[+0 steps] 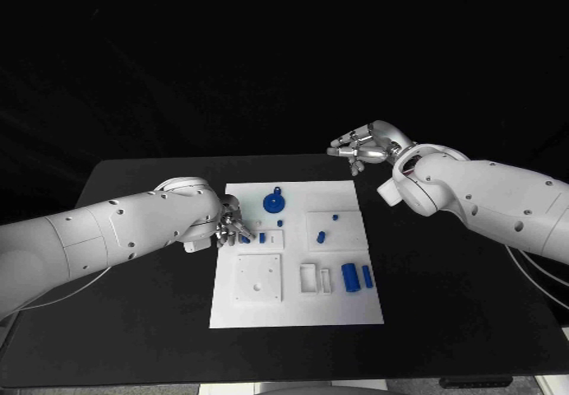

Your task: Assemble the parts on the task board

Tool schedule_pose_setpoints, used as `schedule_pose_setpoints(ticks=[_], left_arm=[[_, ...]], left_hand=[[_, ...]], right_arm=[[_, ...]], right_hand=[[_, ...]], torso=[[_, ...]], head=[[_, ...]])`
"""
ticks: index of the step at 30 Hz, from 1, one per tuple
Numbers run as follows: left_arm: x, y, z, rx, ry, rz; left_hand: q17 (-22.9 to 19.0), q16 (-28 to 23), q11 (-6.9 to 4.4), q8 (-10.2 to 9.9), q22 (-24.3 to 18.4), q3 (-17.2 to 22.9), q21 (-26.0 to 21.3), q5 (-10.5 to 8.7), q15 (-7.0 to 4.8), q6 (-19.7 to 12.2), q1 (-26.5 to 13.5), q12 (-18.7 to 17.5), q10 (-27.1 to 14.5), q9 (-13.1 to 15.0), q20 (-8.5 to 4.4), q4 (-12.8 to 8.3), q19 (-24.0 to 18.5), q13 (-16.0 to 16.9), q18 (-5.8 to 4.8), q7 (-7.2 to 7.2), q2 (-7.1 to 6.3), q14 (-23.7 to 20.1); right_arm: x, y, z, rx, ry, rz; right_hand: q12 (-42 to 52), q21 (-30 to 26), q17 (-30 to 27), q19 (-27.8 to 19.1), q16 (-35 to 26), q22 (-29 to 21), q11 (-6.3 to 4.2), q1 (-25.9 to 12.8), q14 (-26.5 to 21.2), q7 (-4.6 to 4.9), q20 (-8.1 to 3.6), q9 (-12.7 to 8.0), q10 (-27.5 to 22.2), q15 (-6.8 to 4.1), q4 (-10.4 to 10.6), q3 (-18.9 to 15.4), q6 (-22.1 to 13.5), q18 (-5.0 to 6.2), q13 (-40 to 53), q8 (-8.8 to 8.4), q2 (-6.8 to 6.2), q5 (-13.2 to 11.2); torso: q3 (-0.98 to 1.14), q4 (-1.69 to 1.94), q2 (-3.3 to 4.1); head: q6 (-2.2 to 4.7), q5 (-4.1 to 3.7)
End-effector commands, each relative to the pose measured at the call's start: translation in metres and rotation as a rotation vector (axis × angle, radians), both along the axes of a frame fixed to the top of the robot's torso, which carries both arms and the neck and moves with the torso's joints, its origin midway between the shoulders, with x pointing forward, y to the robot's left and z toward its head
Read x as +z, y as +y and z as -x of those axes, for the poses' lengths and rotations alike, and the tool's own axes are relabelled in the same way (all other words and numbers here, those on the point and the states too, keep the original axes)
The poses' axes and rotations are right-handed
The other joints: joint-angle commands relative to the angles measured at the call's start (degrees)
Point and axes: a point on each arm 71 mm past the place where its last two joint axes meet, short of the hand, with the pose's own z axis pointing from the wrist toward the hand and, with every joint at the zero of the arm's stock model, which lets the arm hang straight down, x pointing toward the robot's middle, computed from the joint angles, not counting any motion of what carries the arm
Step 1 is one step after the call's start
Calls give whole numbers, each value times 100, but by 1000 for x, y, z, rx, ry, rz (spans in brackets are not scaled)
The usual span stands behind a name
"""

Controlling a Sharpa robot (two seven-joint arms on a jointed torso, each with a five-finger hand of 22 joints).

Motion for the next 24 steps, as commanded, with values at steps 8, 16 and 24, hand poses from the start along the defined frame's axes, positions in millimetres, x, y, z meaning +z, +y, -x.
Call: schedule_pose_setpoints(ticks=[8,16,24], left_arm=[[-1,0,-2,-24,6,-21],[-1,3,-3,-20,3,-28],[-1,2,-4,-22,5,-31]], left_hand=[[6,34,-34,25,117,442,47,40,-17,41,134,29,-16,-14,-6,-492,-56,9,-86,-67,133,25],[6,34,-34,25,117,442,47,40,-17,41,134,29,-16,-14,-6,-492,-56,9,-86,-67,133,25],[8,39,-34,27,117,437,65,40,-17,41,126,36,-17,-24,-6,-515,-63,11,-85,-67,147,26]], right_arm=[[-1,2,1,17,6,2],[-1,2,0,18,7,2],[-1,3,0,20,7,2]], right_hand=[[10,-37,-5,1,17,0,25,-59,-23,7,6,-6,-16,7,24,-5,-29,-8,7,-17,15,9],[13,-35,-7,4,21,-8,25,-60,-21,7,6,-5,-14,7,29,-13,-29,-8,7,-16,18,10],[13,-35,-7,4,21,-8,25,-60,-21,7,6,-5,-14,7,29,-13,-29,-8,7,-16,18,10]], torso=[[2,1,-1],[1,2,1],[0,4,0]], head=[[-13,-17],[-22,-17],[-26,-19]])
